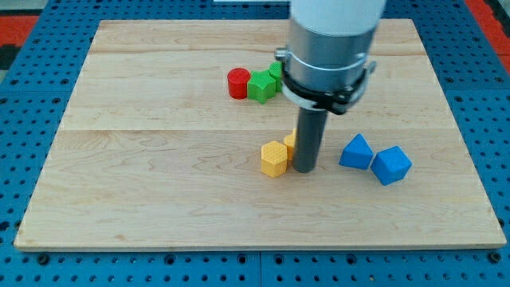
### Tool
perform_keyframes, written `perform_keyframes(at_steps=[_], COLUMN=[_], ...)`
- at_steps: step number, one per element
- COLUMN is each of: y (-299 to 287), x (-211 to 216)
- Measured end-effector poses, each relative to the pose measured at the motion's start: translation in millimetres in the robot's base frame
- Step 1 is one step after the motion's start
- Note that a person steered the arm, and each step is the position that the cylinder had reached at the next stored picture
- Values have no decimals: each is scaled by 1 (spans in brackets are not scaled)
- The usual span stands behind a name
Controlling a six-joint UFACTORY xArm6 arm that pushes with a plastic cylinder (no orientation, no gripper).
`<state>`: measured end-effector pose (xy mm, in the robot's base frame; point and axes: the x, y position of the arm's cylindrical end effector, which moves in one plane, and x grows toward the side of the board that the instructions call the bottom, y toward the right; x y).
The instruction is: Move the blue triangle to the bottom of the red star
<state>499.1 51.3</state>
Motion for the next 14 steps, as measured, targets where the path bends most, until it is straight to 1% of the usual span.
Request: perform_keyframes(at_steps=[3, 4, 5, 6, 7, 8, 9, 10, 11, 12, 13, 14], y=[-5, 2, 95, 193, 231, 224, 184, 133, 101, 85, 51, 49], x=[-77, -83, -82, -72, -17, 9, 11, 10, 16, 23, 19, -10])
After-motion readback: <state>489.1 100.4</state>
